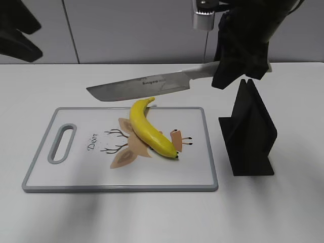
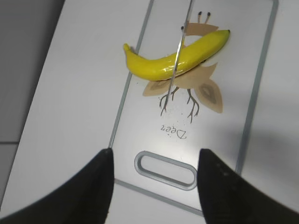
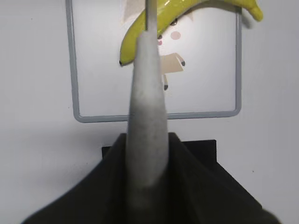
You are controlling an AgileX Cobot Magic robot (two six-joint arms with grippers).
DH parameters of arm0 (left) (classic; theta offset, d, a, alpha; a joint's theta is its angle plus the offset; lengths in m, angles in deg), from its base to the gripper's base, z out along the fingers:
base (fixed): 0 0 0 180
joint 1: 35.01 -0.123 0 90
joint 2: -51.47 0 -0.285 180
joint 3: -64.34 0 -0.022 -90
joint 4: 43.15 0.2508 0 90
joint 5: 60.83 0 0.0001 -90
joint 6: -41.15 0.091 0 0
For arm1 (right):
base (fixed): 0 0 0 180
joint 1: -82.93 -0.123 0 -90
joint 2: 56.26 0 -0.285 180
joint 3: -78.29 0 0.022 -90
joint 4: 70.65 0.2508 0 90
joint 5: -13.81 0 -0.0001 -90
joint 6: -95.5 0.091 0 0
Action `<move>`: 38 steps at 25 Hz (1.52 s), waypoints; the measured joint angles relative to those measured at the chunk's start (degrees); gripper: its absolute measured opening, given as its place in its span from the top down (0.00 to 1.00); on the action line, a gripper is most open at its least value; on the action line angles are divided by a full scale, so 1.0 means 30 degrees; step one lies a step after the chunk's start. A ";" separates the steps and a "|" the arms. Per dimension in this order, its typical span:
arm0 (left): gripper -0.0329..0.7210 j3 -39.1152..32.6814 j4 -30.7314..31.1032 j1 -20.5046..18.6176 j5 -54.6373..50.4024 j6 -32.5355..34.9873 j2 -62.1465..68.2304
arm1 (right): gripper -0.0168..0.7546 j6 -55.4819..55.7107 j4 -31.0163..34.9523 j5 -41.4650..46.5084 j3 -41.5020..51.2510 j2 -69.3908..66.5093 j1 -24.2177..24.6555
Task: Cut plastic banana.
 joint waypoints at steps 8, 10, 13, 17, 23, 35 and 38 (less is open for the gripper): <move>0.22 0.0368 0.1339 0.2146 0.1423 0.0633 0.2952 | 0.75 -0.1367 0.1681 -0.0666 -0.0082 -0.0796 0.0000; 0.22 0.0368 0.1339 0.2334 0.2039 0.0936 0.3492 | 0.75 -0.1535 0.2109 -0.0813 -0.0144 -0.0980 0.0000; 0.22 0.0368 0.1356 0.2422 0.2243 0.1208 0.4250 | 0.75 -0.1648 0.2458 -0.1182 -0.0184 -0.1292 0.0000; 0.22 0.0386 0.1474 0.2441 0.2793 0.1250 0.5039 | 0.75 -0.1878 0.2909 -0.1551 -0.0184 -0.1392 0.0000; 0.33 0.0386 0.1685 0.2441 0.3017 0.1250 0.5634 | 0.75 -0.1997 0.3103 -0.1619 -0.0184 -0.1392 0.0000; 0.96 0.0386 0.1760 0.2441 0.3291 0.1272 0.5746 | 0.75 -0.2123 0.3081 -0.2392 -0.0184 -0.1418 0.0015; 0.96 0.0386 0.2034 0.2441 0.3792 0.1272 0.5844 | 0.75 -0.2168 0.2981 -0.2750 -0.0222 -0.1818 0.0015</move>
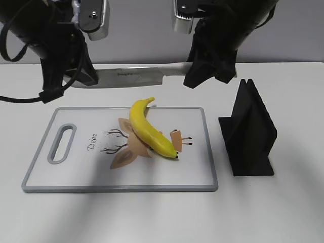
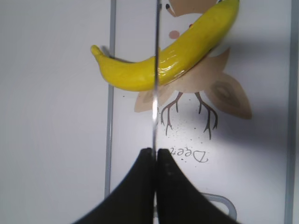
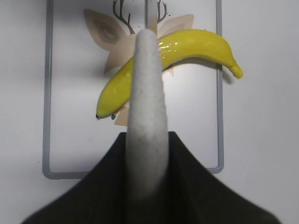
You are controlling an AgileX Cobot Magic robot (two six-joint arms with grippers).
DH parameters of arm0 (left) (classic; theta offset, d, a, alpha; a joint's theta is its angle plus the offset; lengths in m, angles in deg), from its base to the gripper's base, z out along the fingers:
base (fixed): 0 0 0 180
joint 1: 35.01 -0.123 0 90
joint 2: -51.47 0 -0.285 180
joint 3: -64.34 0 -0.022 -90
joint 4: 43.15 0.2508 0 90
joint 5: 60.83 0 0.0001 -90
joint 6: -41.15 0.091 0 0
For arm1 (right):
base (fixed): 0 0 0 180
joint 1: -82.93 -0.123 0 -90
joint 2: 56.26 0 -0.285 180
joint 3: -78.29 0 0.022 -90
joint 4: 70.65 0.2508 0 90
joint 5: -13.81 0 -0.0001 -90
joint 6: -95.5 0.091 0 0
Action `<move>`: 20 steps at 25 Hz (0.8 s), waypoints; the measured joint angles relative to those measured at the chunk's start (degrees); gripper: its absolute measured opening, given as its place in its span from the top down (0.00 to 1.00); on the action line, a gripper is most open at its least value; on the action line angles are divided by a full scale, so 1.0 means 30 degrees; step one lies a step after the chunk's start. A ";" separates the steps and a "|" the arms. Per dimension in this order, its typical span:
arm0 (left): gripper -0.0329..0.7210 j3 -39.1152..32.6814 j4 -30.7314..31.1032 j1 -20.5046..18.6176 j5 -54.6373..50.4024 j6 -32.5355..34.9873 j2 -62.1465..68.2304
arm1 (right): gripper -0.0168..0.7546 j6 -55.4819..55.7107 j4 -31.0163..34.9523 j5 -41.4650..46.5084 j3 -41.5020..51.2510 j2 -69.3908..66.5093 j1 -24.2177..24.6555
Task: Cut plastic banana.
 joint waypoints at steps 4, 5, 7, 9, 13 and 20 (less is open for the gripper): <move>0.96 0.0000 -0.0004 0.0000 0.0039 -0.0082 0.1035 | 0.75 -0.0026 -0.0617 -0.0196 -0.0024 -0.1034 0.0000; 0.97 0.0000 -0.0054 0.0000 0.0090 -0.0101 0.1388 | 0.75 -0.0026 -0.0777 -0.0237 -0.0024 -0.1341 0.0000; 0.97 0.0212 -0.0144 0.0000 0.0093 -0.0101 0.2069 | 0.75 -0.0034 -0.1100 -0.0272 -0.0122 -0.1895 0.0042; 0.97 0.0692 -0.0146 0.0000 0.0025 -0.0101 0.2844 | 0.75 -0.0034 -0.1470 -0.0289 -0.0418 -0.2447 0.0147; 0.97 0.1990 -0.0690 -0.0017 -0.0057 -0.0110 0.4551 | 0.75 -0.0117 -0.1986 -0.0287 -0.1307 -0.3816 0.0450; 0.97 0.2599 -0.1173 -0.0073 -0.0586 -0.0110 0.7494 | 0.75 -0.0176 -0.2107 0.0031 -0.1746 -0.6647 0.0507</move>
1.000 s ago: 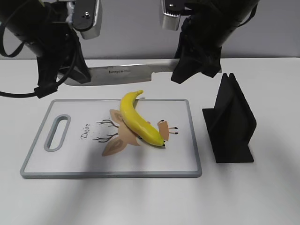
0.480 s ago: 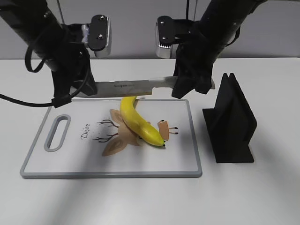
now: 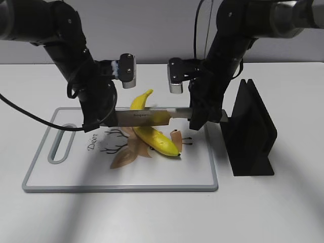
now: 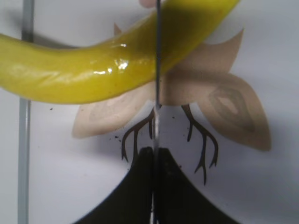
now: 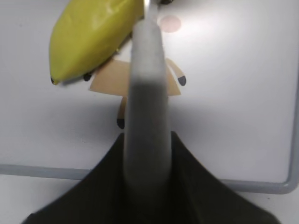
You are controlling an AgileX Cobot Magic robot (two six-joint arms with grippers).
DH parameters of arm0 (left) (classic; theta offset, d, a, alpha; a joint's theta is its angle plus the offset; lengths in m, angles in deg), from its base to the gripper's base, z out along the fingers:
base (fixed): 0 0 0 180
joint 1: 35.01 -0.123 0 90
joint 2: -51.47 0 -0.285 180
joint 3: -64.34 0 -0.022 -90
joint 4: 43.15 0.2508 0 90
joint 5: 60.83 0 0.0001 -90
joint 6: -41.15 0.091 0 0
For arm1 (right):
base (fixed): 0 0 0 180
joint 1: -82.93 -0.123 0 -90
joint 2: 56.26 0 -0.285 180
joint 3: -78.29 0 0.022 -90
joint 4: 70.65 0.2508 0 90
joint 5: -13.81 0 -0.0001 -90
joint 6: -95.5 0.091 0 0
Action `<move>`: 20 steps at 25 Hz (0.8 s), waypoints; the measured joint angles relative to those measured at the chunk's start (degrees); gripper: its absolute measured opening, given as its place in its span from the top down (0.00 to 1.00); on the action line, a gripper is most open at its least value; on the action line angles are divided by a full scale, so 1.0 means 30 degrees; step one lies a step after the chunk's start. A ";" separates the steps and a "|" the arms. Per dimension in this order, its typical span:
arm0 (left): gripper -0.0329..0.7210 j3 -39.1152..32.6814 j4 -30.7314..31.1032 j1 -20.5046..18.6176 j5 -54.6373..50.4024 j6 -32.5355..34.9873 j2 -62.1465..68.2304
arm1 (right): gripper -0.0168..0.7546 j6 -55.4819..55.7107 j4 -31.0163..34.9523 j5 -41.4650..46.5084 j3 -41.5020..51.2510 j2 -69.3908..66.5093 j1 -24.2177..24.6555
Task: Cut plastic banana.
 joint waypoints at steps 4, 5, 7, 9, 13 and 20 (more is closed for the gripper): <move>0.97 0.0073 -0.0240 0.0018 0.0036 0.0000 0.0495 | 0.75 -0.0057 0.0063 0.0040 0.0003 -0.0549 0.0040; 0.97 0.0073 -0.0240 0.0018 -0.0035 0.0000 0.0470 | 0.75 -0.0057 0.0142 0.0040 0.0003 -0.0526 0.0040; 0.97 0.0073 -0.0195 0.0018 -0.0159 0.0000 0.0342 | 0.75 -0.0057 0.0201 0.0188 0.0003 -0.0475 0.0040; 0.97 0.0034 -0.0124 0.0018 -0.0342 0.0000 -0.0017 | 0.75 0.0014 0.0216 0.0437 -0.0051 -0.0227 0.0040; 0.97 0.0017 0.0300 0.0037 -0.0379 0.0000 -0.1641 | 0.75 0.0174 0.0122 0.0914 -0.0626 0.0931 -0.0001; 0.97 0.0017 0.0415 0.0051 -0.0781 -0.0144 -0.3832 | 0.75 0.0467 -0.0179 0.2489 -0.1952 0.2608 -0.0040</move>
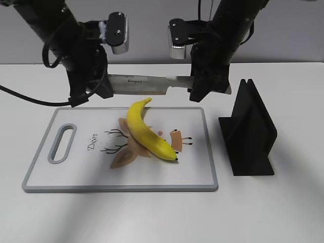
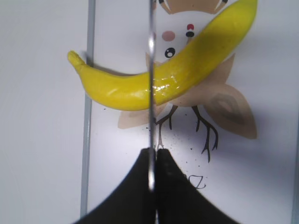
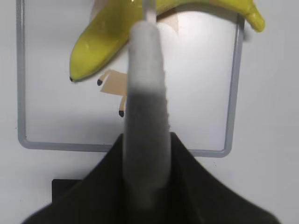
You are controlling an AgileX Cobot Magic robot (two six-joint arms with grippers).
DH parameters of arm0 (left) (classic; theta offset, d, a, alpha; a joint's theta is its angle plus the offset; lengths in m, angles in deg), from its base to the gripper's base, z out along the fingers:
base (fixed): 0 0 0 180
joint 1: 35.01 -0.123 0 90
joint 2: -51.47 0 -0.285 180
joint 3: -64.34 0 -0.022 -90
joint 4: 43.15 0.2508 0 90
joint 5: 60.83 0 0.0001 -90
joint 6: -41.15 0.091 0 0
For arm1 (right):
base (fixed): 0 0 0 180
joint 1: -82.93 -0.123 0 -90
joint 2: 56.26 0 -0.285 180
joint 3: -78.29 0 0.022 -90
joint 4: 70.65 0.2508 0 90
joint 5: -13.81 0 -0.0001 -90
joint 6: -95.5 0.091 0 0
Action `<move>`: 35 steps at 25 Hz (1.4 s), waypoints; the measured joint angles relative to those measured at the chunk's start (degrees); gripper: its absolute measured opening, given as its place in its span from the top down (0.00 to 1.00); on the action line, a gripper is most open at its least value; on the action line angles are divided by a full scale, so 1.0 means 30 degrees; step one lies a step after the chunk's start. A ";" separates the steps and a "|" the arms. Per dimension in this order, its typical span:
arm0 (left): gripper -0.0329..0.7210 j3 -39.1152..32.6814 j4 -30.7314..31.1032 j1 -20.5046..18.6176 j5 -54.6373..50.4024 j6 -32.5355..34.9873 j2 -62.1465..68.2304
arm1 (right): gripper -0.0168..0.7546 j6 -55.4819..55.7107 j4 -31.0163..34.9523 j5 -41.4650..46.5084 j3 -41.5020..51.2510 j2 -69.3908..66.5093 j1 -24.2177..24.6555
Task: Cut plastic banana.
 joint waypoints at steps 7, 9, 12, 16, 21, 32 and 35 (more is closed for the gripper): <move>0.86 0.0000 -0.0542 0.0028 -0.0675 0.0000 -0.1160 | 0.75 0.0485 -0.0558 0.0701 -0.0160 0.1275 -0.0055; 0.71 0.0000 -0.0767 0.0028 -0.1115 0.0000 -0.1314 | 0.75 0.0503 -0.0662 0.0775 -0.0160 0.1463 -0.0055; 0.44 0.0000 -0.0949 0.0028 -0.1536 0.0014 -0.1425 | 0.75 0.0636 -0.0686 0.0794 -0.0160 0.1614 -0.0055; 0.24 0.0018 -0.1038 0.0028 -0.1582 -0.0335 -0.1982 | 0.75 0.1123 -0.0918 0.0794 -0.0160 0.1826 -0.0055; 0.21 0.1010 -0.0938 0.0028 -0.1406 -0.1437 -0.2617 | 0.75 0.1808 -0.1585 0.0737 -0.0160 0.2470 -0.0163; 0.21 0.3283 0.4639 0.0034 -0.2525 -1.2128 -0.3600 | 0.75 0.6999 -0.2600 0.0751 -0.0160 0.3953 -0.0300; 0.21 0.3271 0.6210 -0.0064 -0.3289 -1.4390 -0.3830 | 0.75 0.9121 -0.3190 0.0769 -0.0160 0.4575 -0.0300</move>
